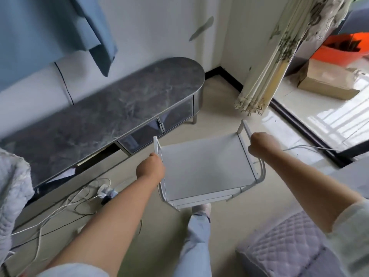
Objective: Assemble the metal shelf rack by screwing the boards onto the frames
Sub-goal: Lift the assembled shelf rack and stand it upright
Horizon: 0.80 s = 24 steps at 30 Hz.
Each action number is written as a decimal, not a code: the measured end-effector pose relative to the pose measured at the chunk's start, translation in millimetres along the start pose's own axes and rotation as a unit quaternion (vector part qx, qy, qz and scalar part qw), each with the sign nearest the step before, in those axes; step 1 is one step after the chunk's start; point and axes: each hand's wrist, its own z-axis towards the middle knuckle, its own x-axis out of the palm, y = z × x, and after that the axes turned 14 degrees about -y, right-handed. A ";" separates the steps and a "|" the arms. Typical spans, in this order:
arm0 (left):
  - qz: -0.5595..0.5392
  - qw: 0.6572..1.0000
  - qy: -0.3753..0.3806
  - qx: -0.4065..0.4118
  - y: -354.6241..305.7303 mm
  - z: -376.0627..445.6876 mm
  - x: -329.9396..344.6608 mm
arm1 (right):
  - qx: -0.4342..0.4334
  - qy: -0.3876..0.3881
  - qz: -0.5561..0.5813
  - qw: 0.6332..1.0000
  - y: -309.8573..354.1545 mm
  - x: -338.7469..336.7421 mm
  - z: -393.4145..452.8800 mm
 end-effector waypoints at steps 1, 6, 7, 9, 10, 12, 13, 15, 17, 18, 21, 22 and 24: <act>0.002 1.000 0.001 -0.003 -17.5 18.2 -4.0 | -0.007 0.000 -0.012 1.000 -3.6 -3.9 26.7; 0.023 1.000 0.020 -0.007 -103.9 104.3 -23.6 | -0.019 0.014 -0.046 0.999 -29.5 -21.9 150.1; 0.022 1.000 0.021 -0.009 -121.6 120.1 -29.0 | -0.020 0.011 -0.047 0.999 -35.4 -25.8 174.9; 0.020 0.999 0.022 -0.012 -156.5 150.4 -40.9 | -0.023 0.002 -0.049 0.999 -47.9 -33.8 224.2; 0.022 0.999 0.024 -0.015 -173.6 164.8 -46.5 | -0.027 0.000 -0.050 0.998 -53.9 -37.8 247.6; 0.030 0.999 0.026 -0.021 -208.0 197.3 -55.8 | -0.047 -0.010 -0.047 0.998 -64.2 -44.7 298.6; 0.035 0.999 0.027 -0.023 -225.0 214.1 -59.5 | -0.053 -0.014 -0.044 0.998 -69.0 -47.9 324.9; 0.048 0.998 0.030 -0.031 -259.2 246.2 -66.7 | -0.069 -0.015 -0.035 0.997 -76.3 -52.7 377.1; 0.063 0.997 0.033 -0.044 -292.4 276.2 -72.8 | -0.078 -0.015 -0.031 0.996 -83.5 -55.8 427.6; 0.065 0.996 0.037 -0.050 -308.3 290.4 -74.2 | -0.076 -0.014 -0.033 0.996 -87.8 -58.9 449.7; 0.057 0.996 0.040 -0.063 -349.3 331.1 -75.8 | -0.090 -0.009 -0.043 0.995 -97.6 -62.6 513.7; 0.058 0.995 0.043 -0.065 -361.6 344.4 -77.2 | -0.099 -0.003 -0.052 0.994 -98.7 -64.2 533.5; 0.055 0.995 0.047 -0.069 -384.5 373.6 -78.4 | -0.111 0.003 -0.063 0.992 -99.5 -65.6 576.9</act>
